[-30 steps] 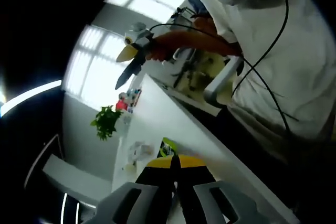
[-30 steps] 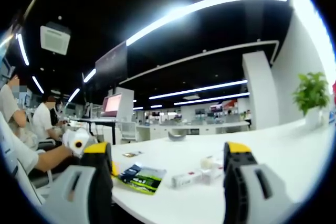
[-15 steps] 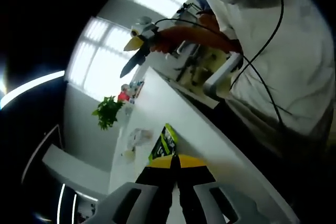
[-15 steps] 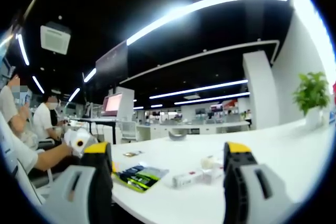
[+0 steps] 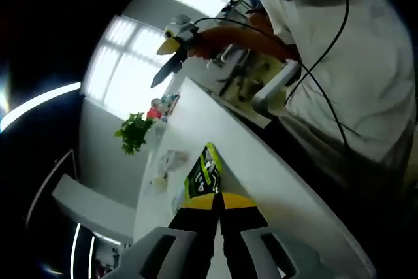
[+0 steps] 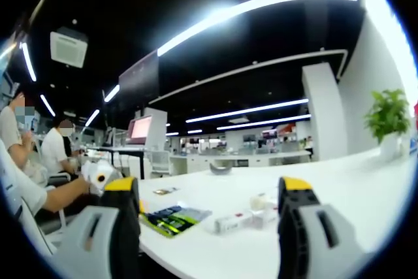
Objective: Arrange the skincare products in the storage area until every visible bottle or jar stands upright without overlapping.
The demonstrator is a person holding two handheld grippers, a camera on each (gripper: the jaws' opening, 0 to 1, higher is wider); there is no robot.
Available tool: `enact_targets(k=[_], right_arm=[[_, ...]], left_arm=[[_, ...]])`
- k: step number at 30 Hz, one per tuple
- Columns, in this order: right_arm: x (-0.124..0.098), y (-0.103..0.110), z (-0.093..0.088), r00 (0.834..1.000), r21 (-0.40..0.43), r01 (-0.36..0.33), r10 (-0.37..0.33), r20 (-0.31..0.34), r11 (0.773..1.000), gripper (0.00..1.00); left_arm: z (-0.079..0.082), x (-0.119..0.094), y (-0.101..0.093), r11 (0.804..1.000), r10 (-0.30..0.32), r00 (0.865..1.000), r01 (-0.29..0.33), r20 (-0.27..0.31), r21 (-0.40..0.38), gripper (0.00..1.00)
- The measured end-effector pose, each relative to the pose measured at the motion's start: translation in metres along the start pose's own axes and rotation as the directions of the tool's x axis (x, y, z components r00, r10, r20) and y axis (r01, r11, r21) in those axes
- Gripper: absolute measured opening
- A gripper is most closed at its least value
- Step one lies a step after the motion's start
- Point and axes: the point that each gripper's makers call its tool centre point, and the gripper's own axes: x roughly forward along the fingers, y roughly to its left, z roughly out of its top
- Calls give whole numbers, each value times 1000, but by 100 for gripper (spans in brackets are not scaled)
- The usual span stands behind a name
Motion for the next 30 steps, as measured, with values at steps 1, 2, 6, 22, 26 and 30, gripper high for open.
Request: enact_targets(k=[1, 2, 6, 22, 26, 30], right_arm=[[0, 0, 1, 1000, 0, 0, 0, 2, 1000, 88], [0, 0, 1, 1000, 0, 0, 0, 5, 1000, 88], [0, 0, 0, 1000, 0, 0, 0, -1, 1000, 88], [1, 1, 0, 1000, -2, -3, 3, -3, 1000, 88], [2, 1, -1, 1000, 2, -3, 3, -3, 1000, 88], [3, 0, -3, 1000, 3, -2, 2, -10, 1000, 88]], left_arm=[[0, -1, 1, 1000, 6, 1000, -6, 4, -7, 0], [0, -1, 0, 1000, 3, 1000, -3, 7, -10, 0], [-2, -1, -3, 1000, -3, 1000, 3, -4, -4, 0], [1, -10, 3, 997, 40, 999, -38, 30, -61, 8], [-1, -11, 3, 997, 40, 999, -38, 25, -71, 8], [0, -13, 5, 995, 42, 998, -38, 38, -91, 8]])
